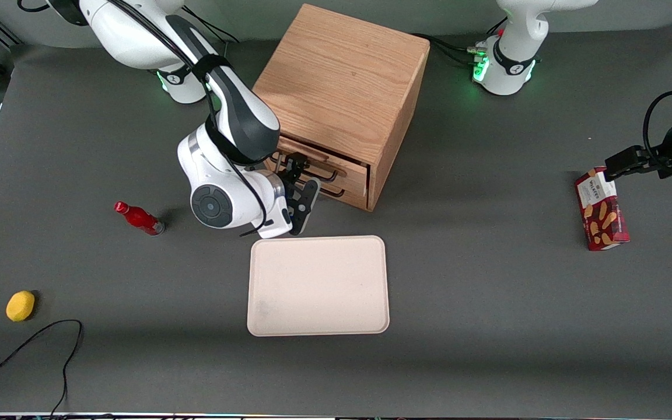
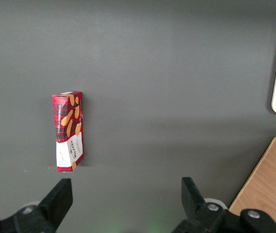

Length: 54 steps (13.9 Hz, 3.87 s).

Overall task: Open upper drawer
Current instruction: 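Pull the upper drawer outward by its handle with the right gripper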

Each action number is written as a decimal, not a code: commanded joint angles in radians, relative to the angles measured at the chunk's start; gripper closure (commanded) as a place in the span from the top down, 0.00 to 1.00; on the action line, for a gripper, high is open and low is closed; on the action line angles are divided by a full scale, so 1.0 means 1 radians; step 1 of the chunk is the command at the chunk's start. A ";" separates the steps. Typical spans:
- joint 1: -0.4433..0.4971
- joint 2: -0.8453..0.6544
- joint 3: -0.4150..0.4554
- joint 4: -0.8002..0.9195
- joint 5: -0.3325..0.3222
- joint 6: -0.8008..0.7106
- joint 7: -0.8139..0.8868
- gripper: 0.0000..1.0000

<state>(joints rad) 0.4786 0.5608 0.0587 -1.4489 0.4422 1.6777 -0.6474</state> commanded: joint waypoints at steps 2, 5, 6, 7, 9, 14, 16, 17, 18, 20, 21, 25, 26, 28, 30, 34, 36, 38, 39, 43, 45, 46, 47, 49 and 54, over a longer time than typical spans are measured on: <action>-0.006 0.045 -0.002 0.067 -0.016 0.001 -0.024 1.00; -0.031 0.048 -0.002 0.077 -0.016 0.001 -0.023 1.00; -0.035 0.048 -0.003 0.084 -0.017 0.001 -0.024 1.00; -0.043 0.048 -0.002 0.097 -0.032 -0.001 -0.032 1.00; -0.054 0.048 -0.002 0.114 -0.051 -0.003 -0.034 1.00; -0.067 0.062 -0.003 0.137 -0.054 -0.001 -0.034 1.00; -0.074 0.077 -0.002 0.160 -0.065 -0.003 -0.034 1.00; -0.075 0.079 -0.002 0.166 -0.065 -0.001 -0.034 1.00; -0.078 0.088 -0.002 0.176 -0.065 -0.001 -0.034 1.00; -0.087 0.097 -0.002 0.194 -0.066 -0.001 -0.035 1.00; -0.089 0.103 -0.002 0.205 -0.072 -0.001 -0.043 1.00; -0.107 0.132 -0.002 0.251 -0.094 -0.001 -0.057 1.00; -0.110 0.137 -0.002 0.258 -0.094 -0.001 -0.061 1.00; -0.120 0.143 -0.002 0.266 -0.094 -0.001 -0.081 1.00; -0.129 0.145 -0.002 0.268 -0.094 0.001 -0.086 1.00; -0.141 0.162 -0.003 0.303 -0.109 0.001 -0.098 1.00; -0.144 0.166 -0.003 0.317 -0.111 0.001 -0.101 1.00; -0.155 0.175 -0.002 0.331 -0.109 0.001 -0.106 1.00; -0.156 0.183 -0.002 0.340 -0.111 0.001 -0.106 1.00; -0.158 0.209 -0.002 0.381 -0.111 0.007 -0.106 1.00; -0.158 0.218 -0.002 0.389 -0.109 0.014 -0.106 1.00; -0.158 0.220 -0.002 0.392 -0.109 0.019 -0.106 1.00; -0.158 0.221 -0.002 0.393 -0.109 0.020 -0.106 1.00; -0.161 0.223 -0.002 0.393 -0.109 0.030 -0.109 1.00; -0.176 0.223 -0.002 0.393 -0.109 0.048 -0.109 1.00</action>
<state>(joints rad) 0.3082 0.7565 0.0535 -1.0971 0.3439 1.7132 -0.7340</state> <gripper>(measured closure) 0.000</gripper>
